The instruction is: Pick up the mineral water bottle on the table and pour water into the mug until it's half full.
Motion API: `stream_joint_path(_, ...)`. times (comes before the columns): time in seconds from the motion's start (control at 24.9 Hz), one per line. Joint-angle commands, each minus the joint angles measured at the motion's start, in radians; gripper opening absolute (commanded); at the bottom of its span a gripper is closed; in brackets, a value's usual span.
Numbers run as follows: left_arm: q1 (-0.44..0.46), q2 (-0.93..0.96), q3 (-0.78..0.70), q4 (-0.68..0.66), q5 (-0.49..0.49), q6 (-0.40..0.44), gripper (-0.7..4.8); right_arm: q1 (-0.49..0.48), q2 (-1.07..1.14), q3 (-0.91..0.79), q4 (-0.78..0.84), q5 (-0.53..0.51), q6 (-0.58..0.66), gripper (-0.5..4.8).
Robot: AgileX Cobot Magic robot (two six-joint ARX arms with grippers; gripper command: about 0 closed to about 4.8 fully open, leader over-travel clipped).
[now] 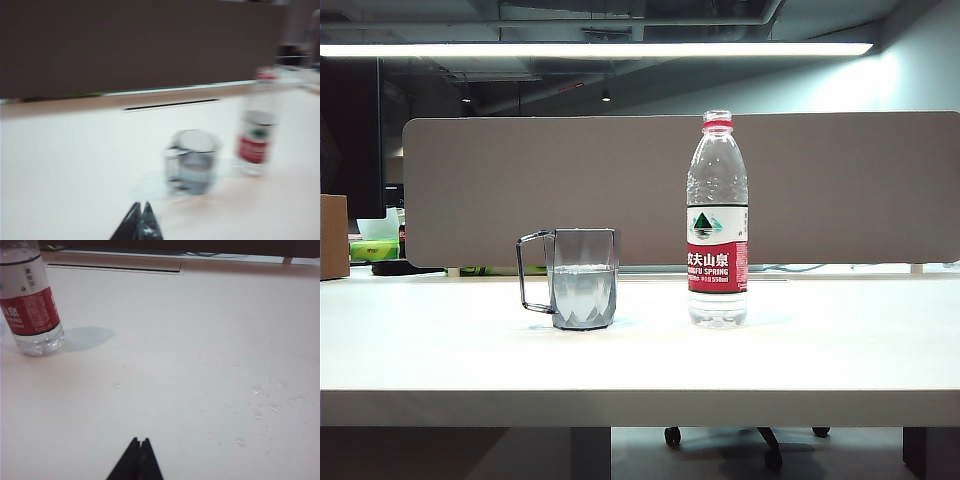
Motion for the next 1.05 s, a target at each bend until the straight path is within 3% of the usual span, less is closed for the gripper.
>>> stream_joint_path(0.04,-0.001,0.002,-0.116,0.175,-0.209,-0.013,-0.05,0.000,-0.002,-0.003,0.015,-0.001,-0.003,-0.05)
stream_joint_path(0.2,-0.001,0.002,-0.288,0.458,-0.401,-0.091,-0.05,0.000,-0.002,-0.003,0.014,-0.001,-0.003,-0.05)
stream_joint_path(0.24,-0.001,0.002,-0.304,0.479,-0.400,-0.090,-0.05,0.000,-0.002,-0.003,0.014,-0.001,-0.003,-0.05)
stream_joint_path(0.64,-0.001,0.002,-0.315,0.289,-0.419,-0.008,-0.05,0.000,-0.002,-0.003,0.014,-0.001,-0.003,-0.05)
stream_joint_path(1.05,-0.001,0.002,-0.315,0.282,-0.419,-0.008,-0.05,0.000,-0.002,-0.003,0.013,-0.001,-0.003,-0.05)
